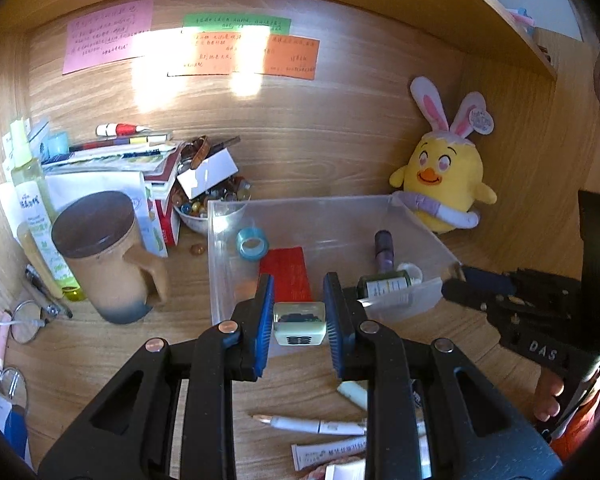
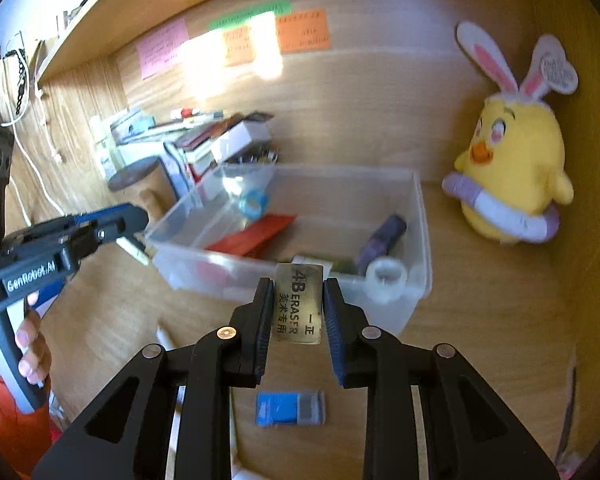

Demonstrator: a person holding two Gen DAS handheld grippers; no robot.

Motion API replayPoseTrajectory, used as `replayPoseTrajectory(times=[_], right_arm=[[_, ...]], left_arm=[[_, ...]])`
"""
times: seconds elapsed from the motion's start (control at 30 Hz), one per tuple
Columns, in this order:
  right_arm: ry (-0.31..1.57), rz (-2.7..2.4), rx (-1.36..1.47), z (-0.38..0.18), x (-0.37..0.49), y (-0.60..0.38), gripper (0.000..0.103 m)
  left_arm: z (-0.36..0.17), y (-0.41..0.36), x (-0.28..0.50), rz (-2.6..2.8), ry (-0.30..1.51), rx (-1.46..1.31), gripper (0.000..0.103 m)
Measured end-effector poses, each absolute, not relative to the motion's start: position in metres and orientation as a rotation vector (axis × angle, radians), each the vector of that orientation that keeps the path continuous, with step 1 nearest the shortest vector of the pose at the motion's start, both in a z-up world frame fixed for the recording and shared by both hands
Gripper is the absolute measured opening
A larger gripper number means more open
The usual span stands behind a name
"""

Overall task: Organize objects
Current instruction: 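Carry the eraser and small green box into the clear box and release both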

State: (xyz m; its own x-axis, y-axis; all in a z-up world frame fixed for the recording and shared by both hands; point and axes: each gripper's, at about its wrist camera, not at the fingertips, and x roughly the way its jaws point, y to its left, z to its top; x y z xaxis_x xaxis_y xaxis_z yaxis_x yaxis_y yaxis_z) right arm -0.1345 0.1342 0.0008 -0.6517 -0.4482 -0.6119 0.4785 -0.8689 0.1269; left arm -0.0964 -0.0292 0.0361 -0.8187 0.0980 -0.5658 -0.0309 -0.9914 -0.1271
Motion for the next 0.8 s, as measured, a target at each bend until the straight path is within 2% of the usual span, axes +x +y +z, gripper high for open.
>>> replayPoseTrajectory(times=[0.37,0.8], right_arm=[[0.164,-2.471,0.880,0.017,-0.178,0.115,0.023],[0.259,-2.430,0.985,-0.013,-0.213,0.089,0.023]], left_arm=[[0.039,-0.038,-0.125,2.933,-0.204,-0.932,0.024],[0.009,-0.045,-0.160,2.906,-0.211,-1.071,0.024]])
